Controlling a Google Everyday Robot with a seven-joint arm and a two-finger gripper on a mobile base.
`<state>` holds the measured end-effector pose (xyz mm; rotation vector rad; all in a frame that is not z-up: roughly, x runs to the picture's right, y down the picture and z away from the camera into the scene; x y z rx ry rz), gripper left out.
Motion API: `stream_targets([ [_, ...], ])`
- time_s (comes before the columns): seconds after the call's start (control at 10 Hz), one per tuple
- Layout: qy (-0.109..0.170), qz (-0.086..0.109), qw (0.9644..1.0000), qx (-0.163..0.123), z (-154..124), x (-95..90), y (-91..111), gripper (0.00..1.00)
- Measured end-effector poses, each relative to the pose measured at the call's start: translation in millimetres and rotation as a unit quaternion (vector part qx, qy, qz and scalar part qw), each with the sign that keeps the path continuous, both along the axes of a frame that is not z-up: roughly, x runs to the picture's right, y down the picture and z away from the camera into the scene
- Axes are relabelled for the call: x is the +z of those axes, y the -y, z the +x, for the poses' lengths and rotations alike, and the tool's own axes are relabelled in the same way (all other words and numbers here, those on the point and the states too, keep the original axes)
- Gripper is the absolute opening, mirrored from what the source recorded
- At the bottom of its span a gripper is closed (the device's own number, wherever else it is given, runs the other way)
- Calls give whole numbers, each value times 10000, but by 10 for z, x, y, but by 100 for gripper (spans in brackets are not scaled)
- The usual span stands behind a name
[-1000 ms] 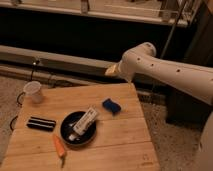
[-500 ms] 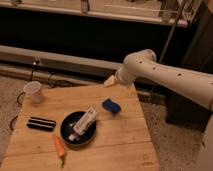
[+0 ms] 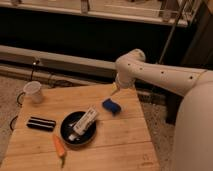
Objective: Place the white sponge in the ceramic cup
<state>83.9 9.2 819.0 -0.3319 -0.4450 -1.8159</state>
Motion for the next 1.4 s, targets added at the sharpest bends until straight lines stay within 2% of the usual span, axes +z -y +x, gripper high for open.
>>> stream_targets([
  [0.2, -81, -214, 9992, -319, -126, 32, -149, 80],
  [0.3, -93, -288, 9988, -372, -163, 37, -192, 80],
  [0.8, -105, -292, 9988, -378, -130, 36, -197, 80],
  [0.9, -7, -273, 9988, -410, -151, 44, -208, 80],
  [1.1, 534, -320, 9961, -627, -337, 109, -394, 80],
  [1.3, 1209, -424, 9872, -950, -507, 196, -688, 80],
  [1.4, 1446, -499, 9816, -1145, -529, 242, -831, 80],
])
